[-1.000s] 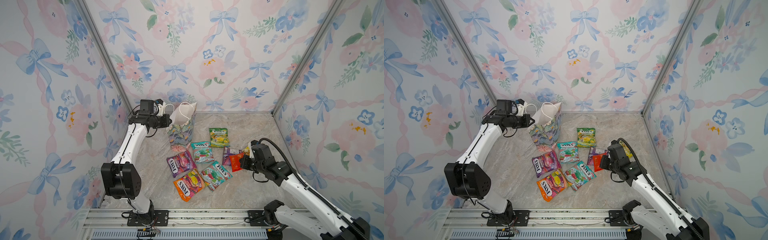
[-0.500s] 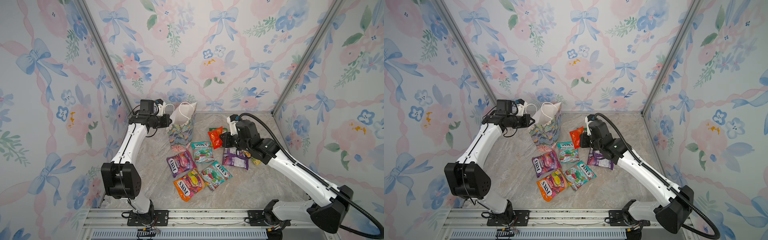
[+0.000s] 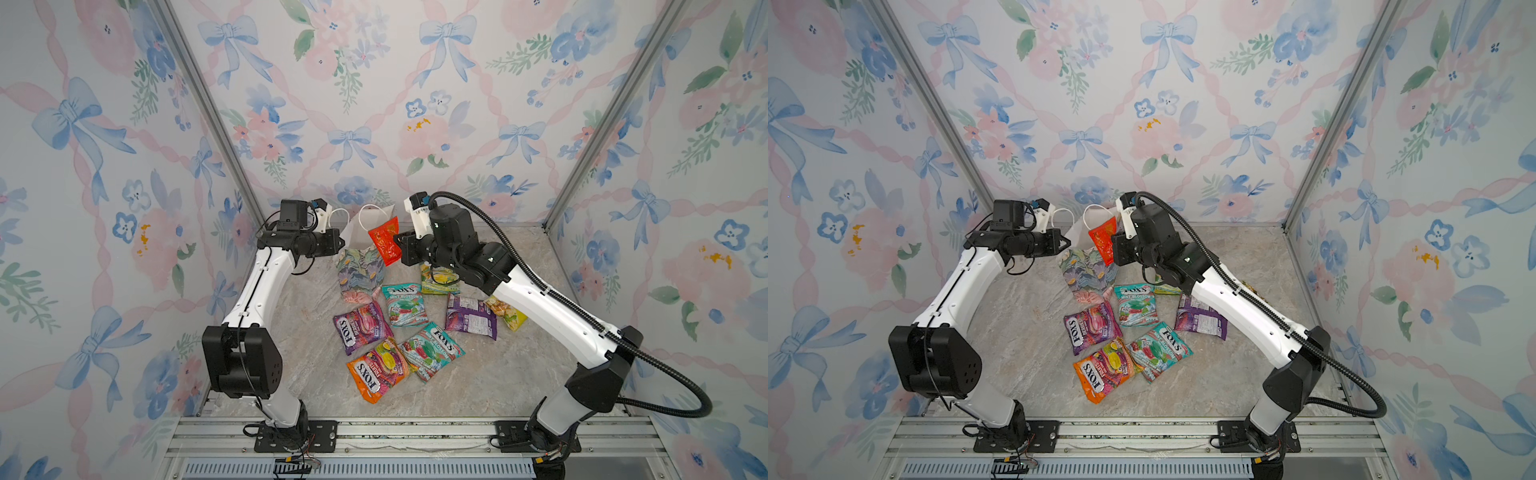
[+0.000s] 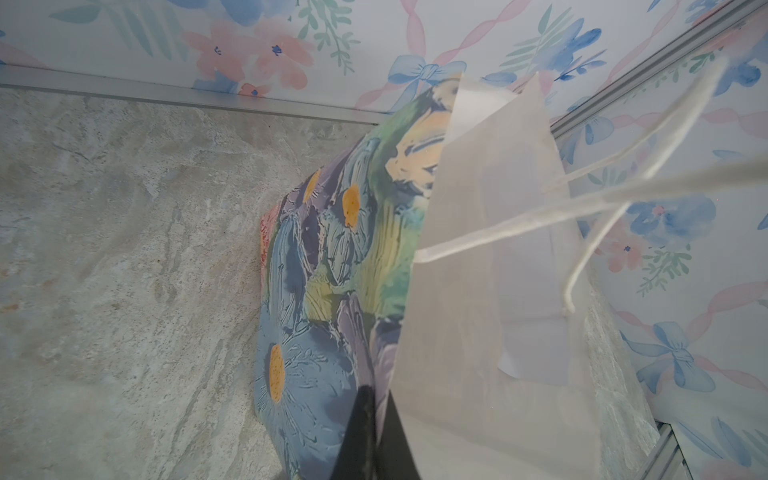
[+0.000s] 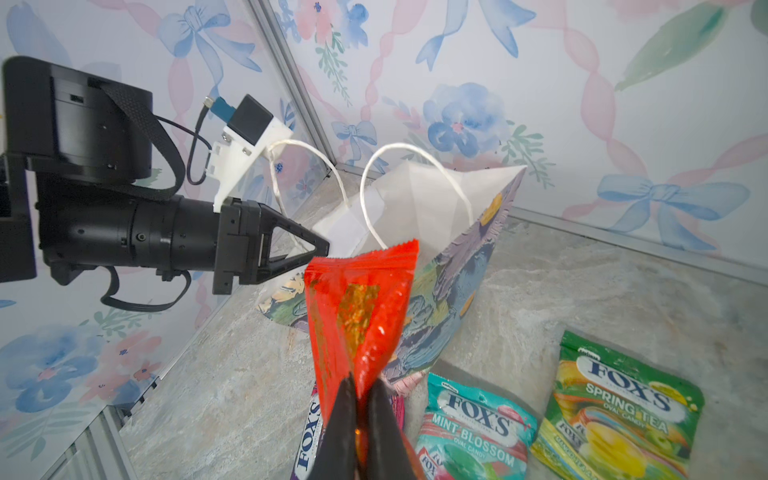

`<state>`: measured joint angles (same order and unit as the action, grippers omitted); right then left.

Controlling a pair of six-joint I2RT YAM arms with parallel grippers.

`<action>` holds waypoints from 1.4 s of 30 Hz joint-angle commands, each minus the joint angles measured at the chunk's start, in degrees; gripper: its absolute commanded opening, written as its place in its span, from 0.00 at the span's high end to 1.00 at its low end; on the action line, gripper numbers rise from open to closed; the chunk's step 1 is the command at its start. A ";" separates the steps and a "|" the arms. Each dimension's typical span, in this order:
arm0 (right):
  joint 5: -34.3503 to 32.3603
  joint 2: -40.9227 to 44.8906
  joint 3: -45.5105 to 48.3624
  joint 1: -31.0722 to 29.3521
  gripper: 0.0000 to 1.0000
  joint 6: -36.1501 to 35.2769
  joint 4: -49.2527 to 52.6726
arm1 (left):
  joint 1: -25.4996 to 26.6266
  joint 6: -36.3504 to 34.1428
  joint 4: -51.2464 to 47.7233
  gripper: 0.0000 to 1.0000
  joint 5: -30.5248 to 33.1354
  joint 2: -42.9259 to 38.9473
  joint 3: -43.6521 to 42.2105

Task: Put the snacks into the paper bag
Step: 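Lift the red packet with the right gripper and carry it over the bag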

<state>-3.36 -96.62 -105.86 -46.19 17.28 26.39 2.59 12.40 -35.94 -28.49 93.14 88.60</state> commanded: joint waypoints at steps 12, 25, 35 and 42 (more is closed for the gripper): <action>-0.73 -20.65 -35.42 7.36 1.00 -10.54 7.04 | -0.70 -1.68 -2.33 1.00 -2.78 -1.10 -1.28; -0.61 -34.11 -48.39 9.17 1.00 -16.58 0.47 | -1.27 -2.43 -2.29 1.00 -5.20 -1.35 -1.22; 2.73 -37.20 -48.18 8.45 1.00 -18.22 -0.86 | -1.76 -2.72 -2.29 1.00 -7.04 -1.13 -0.97; 6.32 -34.47 -43.99 7.72 1.00 -19.45 2.32 | -3.37 -1.88 -2.03 1.00 -7.72 -0.88 -0.89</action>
<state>0.45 -133.27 -151.57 -37.69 -0.60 27.49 -0.01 10.68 -36.40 -34.46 93.14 88.27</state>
